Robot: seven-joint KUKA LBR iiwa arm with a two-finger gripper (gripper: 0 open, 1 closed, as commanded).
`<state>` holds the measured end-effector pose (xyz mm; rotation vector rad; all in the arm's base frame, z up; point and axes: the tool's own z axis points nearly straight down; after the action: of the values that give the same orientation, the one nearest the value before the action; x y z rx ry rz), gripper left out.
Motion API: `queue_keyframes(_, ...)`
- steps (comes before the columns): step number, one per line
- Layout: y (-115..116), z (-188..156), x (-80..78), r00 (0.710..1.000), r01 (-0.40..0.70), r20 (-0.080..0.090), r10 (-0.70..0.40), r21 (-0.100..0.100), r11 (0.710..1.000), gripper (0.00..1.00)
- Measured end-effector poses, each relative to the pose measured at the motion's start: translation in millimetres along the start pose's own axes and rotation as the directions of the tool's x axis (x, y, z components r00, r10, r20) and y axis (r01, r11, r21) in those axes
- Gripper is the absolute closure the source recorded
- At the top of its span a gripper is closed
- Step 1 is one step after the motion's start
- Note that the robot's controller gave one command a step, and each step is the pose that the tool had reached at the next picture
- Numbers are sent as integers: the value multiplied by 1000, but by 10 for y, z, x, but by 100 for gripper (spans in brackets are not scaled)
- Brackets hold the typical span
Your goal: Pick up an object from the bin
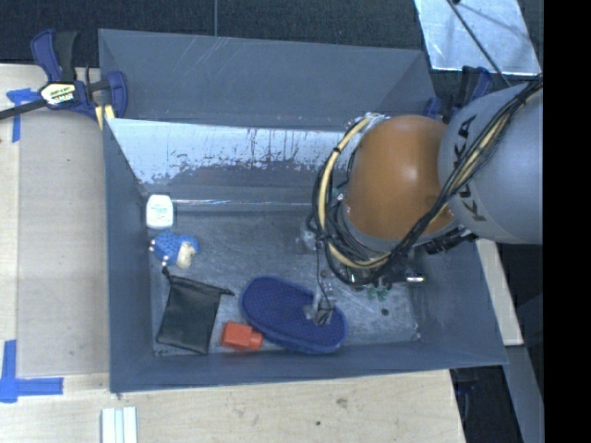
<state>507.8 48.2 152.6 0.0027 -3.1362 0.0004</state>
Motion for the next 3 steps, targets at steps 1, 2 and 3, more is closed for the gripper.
queue_keyframes(1,354,859,49,999,45,1,-45,1,999,0)
queue_keyframes(2,352,793,-8,999,38,17,-38,-2,999,100)
queue_keyframes(3,431,-1398,-229,998,65,18,-65,-1,998,100)
